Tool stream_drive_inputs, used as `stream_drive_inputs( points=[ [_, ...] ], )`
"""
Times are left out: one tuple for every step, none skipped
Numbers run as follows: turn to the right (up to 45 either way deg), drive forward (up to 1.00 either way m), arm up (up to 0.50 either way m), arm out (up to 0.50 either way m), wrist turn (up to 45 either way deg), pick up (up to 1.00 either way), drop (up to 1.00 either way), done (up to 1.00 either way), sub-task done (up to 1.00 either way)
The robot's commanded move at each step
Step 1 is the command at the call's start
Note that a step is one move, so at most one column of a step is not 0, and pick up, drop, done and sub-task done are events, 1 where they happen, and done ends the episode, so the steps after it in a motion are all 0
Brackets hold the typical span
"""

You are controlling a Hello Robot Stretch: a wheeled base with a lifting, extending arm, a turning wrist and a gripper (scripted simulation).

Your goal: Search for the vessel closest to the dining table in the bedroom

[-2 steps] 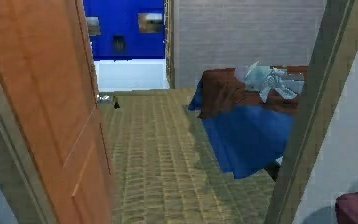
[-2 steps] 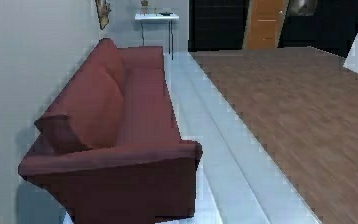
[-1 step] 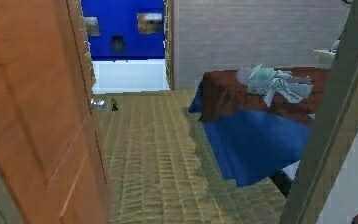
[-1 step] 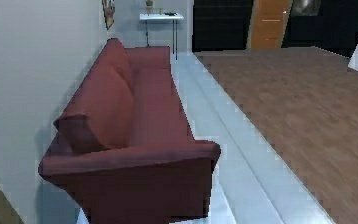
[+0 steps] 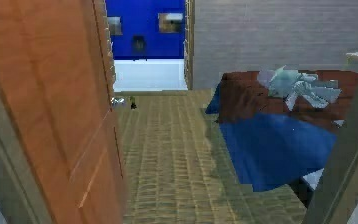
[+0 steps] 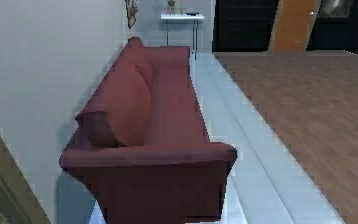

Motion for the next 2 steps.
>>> stream_drive_inputs(
  points=[
    [0.0, 1.00, 0.00, 0.00, 0.0, 0.00, 0.00, 0.00, 0.00],
    [-6.0, 0.00, 0.00, 0.00, 0.0, 0.00, 0.00, 0.00, 0.00]
  ],
)
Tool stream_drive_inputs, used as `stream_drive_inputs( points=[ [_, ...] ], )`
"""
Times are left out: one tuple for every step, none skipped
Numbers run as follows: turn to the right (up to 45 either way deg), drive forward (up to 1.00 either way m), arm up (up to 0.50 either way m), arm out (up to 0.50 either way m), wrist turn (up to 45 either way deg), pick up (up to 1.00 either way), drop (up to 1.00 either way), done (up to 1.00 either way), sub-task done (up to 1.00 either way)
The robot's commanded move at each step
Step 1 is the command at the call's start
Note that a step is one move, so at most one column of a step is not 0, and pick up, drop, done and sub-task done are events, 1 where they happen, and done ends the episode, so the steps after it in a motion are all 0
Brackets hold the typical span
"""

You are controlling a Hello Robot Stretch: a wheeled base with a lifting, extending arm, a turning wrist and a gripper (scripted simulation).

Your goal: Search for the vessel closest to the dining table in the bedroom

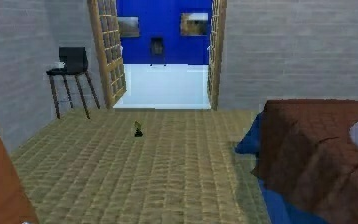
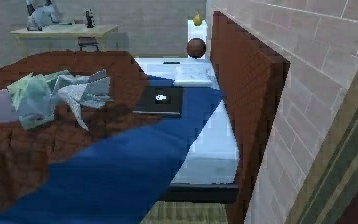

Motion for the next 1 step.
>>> stream_drive_inputs(
  points=[
    [0.0, 0.55, 0.00, 0.00, 0.0, 0.00, 0.00, 0.00, 0.00]
  ],
)
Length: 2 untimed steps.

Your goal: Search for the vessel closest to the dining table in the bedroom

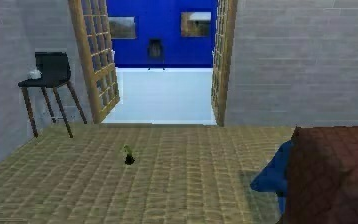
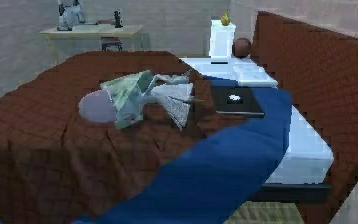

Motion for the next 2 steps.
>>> stream_drive_inputs(
  points=[
    [-30.0, 0.00, 0.00, 0.00, 0.0, 0.00, 0.00, 0.00, 0.00],
    [0.0, 1.00, 0.00, 0.00, 0.0, 0.00, 0.00, 0.00, 0.00]
  ],
)
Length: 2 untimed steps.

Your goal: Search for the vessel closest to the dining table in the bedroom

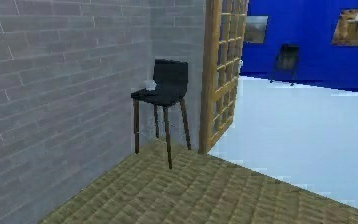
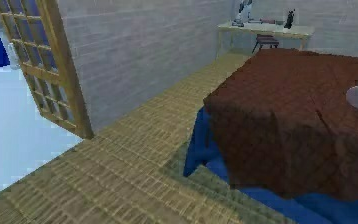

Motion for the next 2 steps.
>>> stream_drive_inputs(
  points=[
    [0.0, 0.80, 0.00, 0.00, 0.0, 0.00, 0.00, 0.00, 0.00],
    [12.0, 0.00, 0.00, 0.00, 0.0, 0.00, 0.00, 0.00, 0.00]
  ],
)
